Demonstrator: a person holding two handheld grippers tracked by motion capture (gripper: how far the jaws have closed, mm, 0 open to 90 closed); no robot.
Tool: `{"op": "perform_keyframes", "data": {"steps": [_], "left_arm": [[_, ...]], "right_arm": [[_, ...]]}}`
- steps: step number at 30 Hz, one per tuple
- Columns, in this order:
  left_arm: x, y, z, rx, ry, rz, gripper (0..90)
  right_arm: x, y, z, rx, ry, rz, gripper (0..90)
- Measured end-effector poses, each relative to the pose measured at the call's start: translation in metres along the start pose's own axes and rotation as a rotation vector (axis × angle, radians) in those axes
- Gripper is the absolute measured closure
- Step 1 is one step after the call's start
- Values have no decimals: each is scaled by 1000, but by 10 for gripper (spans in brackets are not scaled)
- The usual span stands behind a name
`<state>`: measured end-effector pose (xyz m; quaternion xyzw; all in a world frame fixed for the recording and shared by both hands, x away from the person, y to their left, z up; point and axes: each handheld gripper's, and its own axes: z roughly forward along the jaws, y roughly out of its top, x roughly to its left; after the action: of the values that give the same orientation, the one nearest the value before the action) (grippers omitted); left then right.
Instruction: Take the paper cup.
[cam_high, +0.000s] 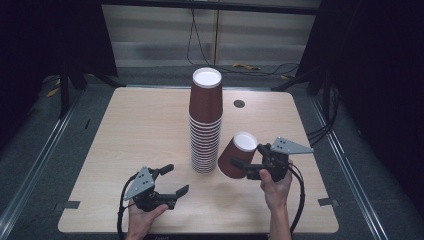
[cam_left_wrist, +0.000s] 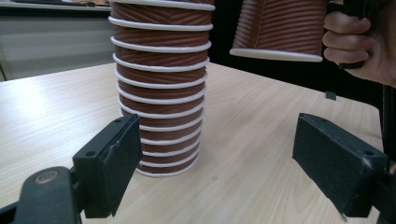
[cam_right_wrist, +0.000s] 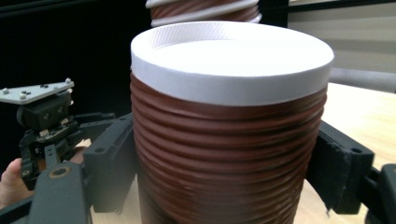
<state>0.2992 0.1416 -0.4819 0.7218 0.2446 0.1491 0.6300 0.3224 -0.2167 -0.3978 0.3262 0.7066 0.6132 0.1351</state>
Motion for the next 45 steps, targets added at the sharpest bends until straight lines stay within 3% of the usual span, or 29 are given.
{"op": "perform_keyframes", "data": {"steps": [2,7,16,28,37,45], "left_arm": [[-1,0,2,11,-22,10,156],[-6,-1,7,-3,-43,2,156],[-15,-2,16,7,-72,23,154],[-24,-3,27,20,-105,51,155],[-28,-4,35,27,-124,49,154],[-31,-4,41,30,-131,57,124]], "right_arm": [[3,-5,3,5,9,-1,195],[10,-14,12,24,38,-1,196],[20,-28,28,65,73,-11,196],[28,-41,42,72,121,2,197],[33,-47,51,79,153,13,197],[35,-49,53,58,173,27,198]]}}
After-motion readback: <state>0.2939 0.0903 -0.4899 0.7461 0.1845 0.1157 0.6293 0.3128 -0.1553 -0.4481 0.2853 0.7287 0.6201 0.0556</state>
